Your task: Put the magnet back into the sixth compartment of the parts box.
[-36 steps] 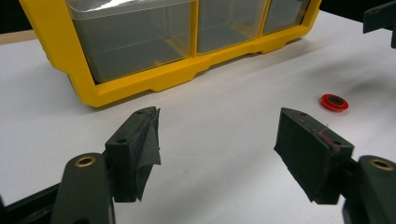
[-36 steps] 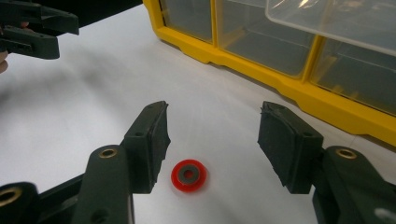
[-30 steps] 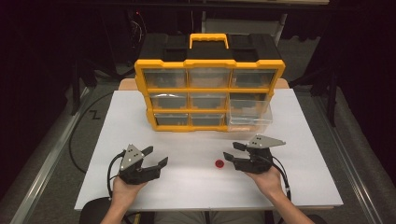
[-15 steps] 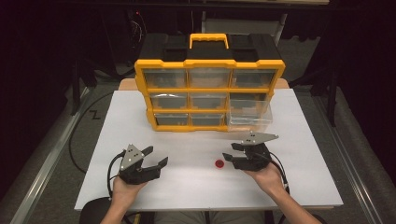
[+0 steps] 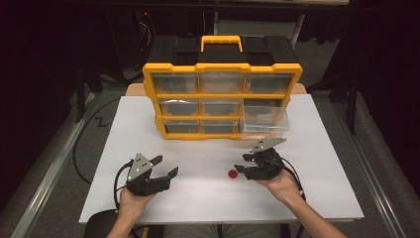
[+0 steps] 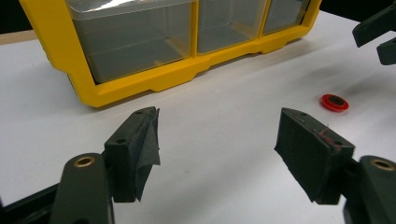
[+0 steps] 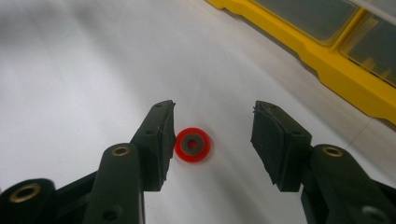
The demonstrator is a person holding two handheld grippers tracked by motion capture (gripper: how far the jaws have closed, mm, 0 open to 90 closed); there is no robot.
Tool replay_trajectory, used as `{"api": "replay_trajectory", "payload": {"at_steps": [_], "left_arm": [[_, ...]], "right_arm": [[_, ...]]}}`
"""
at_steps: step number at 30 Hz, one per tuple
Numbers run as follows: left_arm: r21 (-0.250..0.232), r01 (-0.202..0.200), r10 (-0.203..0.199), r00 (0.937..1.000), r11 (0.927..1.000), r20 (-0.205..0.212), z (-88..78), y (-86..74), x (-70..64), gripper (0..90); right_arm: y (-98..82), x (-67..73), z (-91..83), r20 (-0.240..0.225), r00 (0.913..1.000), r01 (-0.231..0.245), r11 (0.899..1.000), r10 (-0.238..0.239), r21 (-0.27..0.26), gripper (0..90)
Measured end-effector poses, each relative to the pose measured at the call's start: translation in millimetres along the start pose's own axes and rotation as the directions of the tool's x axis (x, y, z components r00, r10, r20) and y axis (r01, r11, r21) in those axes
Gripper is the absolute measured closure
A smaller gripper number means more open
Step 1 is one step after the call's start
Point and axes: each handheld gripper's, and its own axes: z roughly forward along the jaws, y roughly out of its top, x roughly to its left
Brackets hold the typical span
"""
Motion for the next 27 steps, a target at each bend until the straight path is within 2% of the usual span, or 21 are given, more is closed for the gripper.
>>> {"api": "replay_trajectory", "payload": {"at_steps": [15,24,27], "left_arm": [[0.0,0.0,0.0,1.0,1.0,-0.002,-0.1,0.0,0.2,29.9],[-0.001,0.001,-0.001,1.0,1.0,-0.001,-0.2,0.0,0.1,29.8],[-0.003,0.003,-0.003,1.0,1.0,-0.002,-0.2,0.0,0.0,29.8]], "right_arm": [[14.1,1.9,6.7,-0.027,0.9992,0.033,0.993,-0.03,0.112,54.1],[23.1,4.0,12.7,-0.04,0.9981,0.054,0.982,-0.047,0.183,54.2],[25.2,4.3,15.4,-0.044,0.9979,0.056,0.975,-0.047,0.214,54.3]]}}
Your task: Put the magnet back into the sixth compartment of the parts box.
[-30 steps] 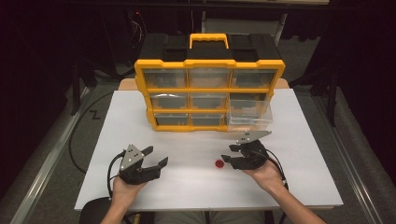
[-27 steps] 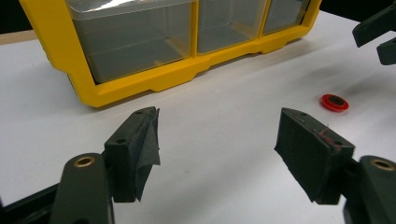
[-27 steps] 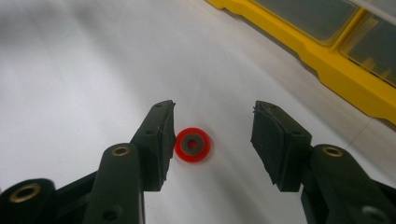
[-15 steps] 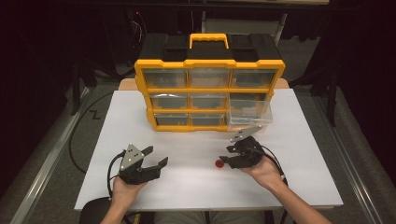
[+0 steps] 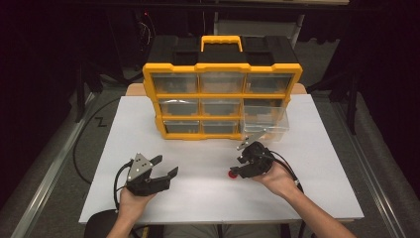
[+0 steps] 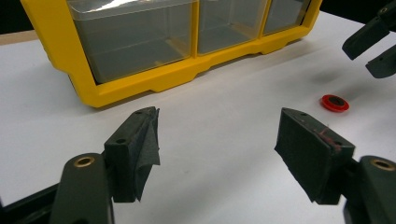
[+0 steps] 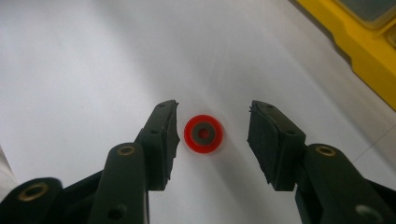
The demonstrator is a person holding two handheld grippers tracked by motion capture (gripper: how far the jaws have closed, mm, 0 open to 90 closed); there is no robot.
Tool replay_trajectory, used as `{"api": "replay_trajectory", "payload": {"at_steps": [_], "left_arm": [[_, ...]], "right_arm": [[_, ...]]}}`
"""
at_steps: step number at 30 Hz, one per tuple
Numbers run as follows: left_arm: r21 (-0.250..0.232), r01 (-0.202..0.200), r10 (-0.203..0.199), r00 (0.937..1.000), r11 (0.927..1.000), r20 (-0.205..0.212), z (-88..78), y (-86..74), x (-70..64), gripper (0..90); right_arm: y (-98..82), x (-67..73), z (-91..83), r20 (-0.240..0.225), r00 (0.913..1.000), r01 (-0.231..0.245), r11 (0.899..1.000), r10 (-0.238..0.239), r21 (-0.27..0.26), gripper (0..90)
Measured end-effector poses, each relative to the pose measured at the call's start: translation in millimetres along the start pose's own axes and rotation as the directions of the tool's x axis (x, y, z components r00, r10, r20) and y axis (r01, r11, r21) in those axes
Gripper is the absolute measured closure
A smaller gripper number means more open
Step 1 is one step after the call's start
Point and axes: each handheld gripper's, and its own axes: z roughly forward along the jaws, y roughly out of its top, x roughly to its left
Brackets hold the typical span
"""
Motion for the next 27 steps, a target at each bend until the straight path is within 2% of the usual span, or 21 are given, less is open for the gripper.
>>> {"api": "replay_trajectory", "payload": {"at_steps": [8,15,27], "left_arm": [[0.002,-0.002,0.002,1.0,1.0,0.001,0.0,0.0,0.2,29.8],[0.002,-0.002,0.002,1.0,1.0,0.0,0.0,0.0,0.2,29.7],[0.001,-0.002,0.002,1.0,1.0,0.0,0.0,0.0,0.2,29.7]], "right_arm": [[5.2,0.2,10.4,-0.007,0.9998,0.018,0.997,-0.018,0.079,54.3],[8.6,0.5,20.8,-0.02,0.9996,0.023,0.989,-0.021,0.143,54.4],[12.6,1.4,30.7,-0.026,0.9993,0.032,0.98,-0.027,0.198,54.0]]}}
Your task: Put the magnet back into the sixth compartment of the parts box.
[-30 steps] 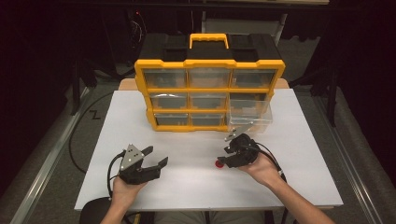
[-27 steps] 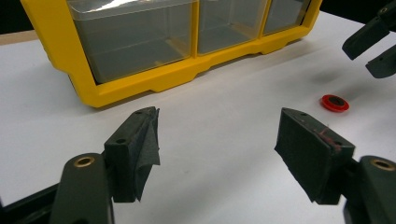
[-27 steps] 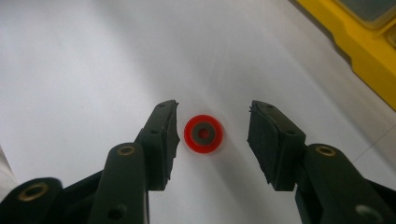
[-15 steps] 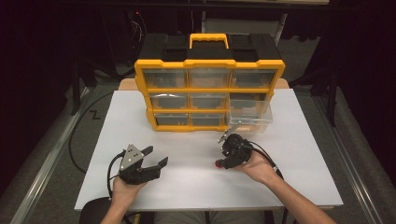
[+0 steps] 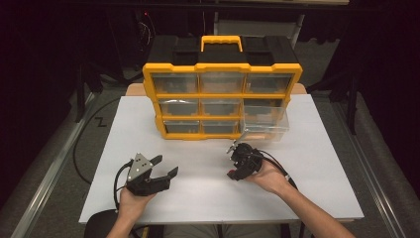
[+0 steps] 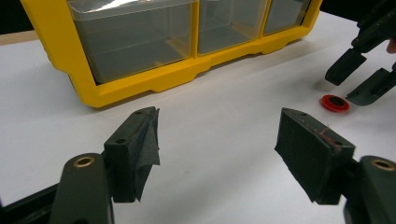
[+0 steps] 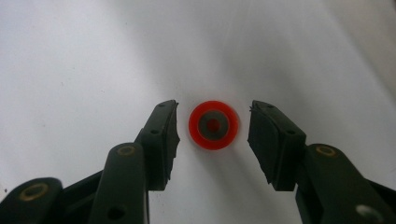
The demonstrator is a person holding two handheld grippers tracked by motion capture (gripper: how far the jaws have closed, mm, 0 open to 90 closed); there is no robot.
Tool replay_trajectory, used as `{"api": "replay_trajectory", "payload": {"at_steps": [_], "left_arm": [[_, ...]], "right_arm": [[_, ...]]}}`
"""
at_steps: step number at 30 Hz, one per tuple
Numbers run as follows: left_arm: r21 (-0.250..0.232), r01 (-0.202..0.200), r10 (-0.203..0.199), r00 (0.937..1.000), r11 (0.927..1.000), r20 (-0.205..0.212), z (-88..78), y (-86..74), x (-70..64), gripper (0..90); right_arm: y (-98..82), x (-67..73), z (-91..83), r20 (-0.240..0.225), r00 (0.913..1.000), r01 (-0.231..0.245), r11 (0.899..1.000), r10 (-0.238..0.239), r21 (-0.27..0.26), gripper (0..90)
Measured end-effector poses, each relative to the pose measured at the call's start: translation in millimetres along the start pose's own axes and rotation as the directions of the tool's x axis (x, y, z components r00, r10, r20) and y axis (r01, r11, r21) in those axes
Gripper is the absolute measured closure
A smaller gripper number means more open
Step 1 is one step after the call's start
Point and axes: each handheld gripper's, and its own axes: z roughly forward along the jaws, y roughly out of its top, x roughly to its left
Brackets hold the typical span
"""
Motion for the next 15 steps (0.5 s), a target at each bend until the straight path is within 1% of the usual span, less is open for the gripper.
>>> {"api": "replay_trajectory", "payload": {"at_steps": [5,9,15], "left_arm": [[-0.002,0.002,-0.002,1.0,1.0,-0.001,0.0,0.0,0.0,29.7],[0.0,0.001,-0.001,1.0,1.0,0.0,0.0,0.0,0.1,29.7],[-0.003,0.003,-0.003,1.0,1.0,0.0,0.0,0.0,0.0,29.7]], "right_arm": [[2.2,0.0,5.2,0.004,1.0,0.006,1.0,-0.006,0.024,53.4],[3.2,0.3,8.1,0.001,1.0,0.002,0.999,-0.002,0.037,53.3],[3.9,0.1,11.3,0.005,0.9999,0.009,0.998,-0.01,0.054,53.6]]}}
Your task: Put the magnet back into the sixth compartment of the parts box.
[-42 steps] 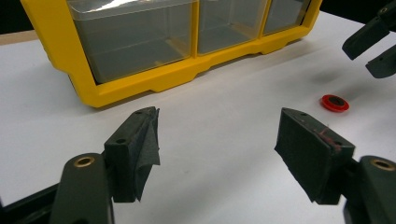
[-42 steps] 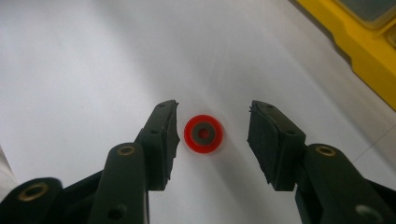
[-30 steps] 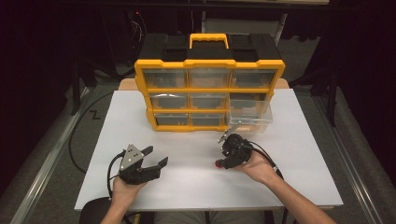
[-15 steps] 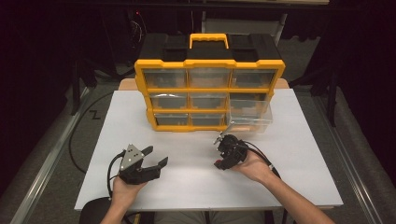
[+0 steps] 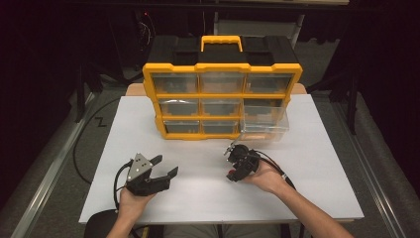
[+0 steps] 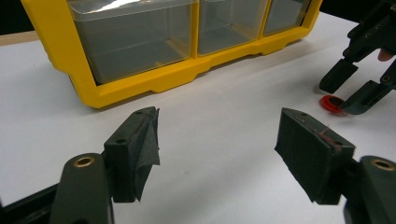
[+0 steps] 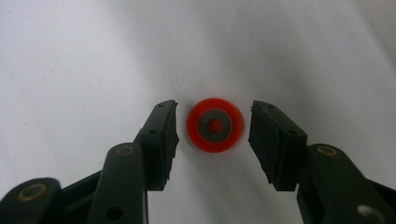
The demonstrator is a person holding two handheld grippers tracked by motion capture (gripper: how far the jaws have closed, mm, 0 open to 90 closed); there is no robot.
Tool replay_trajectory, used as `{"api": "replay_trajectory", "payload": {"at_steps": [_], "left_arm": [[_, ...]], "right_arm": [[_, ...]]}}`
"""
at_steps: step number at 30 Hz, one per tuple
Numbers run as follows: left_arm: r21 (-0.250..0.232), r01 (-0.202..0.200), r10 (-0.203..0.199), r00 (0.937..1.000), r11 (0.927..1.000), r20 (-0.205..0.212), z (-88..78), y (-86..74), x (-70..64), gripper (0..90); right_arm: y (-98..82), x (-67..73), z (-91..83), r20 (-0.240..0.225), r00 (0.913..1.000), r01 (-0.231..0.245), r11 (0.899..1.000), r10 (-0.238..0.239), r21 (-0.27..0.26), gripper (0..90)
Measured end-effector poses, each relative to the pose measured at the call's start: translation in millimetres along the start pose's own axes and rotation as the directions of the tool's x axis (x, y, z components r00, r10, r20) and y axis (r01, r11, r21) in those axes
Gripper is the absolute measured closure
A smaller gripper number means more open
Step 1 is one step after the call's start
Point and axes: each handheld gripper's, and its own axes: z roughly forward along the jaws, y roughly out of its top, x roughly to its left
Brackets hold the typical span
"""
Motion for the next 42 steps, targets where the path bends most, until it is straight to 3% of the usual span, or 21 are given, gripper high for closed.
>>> {"api": "replay_trajectory", "payload": {"at_steps": [15,26,42], "left_arm": [[0.004,-0.002,0.002,1.0,1.0,0.0,0.2,0.0,0.1,29.7],[0.004,-0.002,0.002,1.0,1.0,-0.001,0.4,-0.1,0.2,29.8],[0.01,-0.008,0.008,1.0,0.9999,0.001,0.7,0.0,-0.1,29.8]], "right_arm": [[0.2,1.2,4.5,0.012,0.9996,0.024,0.999,-0.024,0.022,63.4],[-0.7,3.4,4.3,0.027,0.9986,0.046,0.999,-0.046,0.02,64.7],[-5.2,5.9,-5.7,0.0,0.9989,0.047,0.999,-0.047,-0.018,64.9]]}}
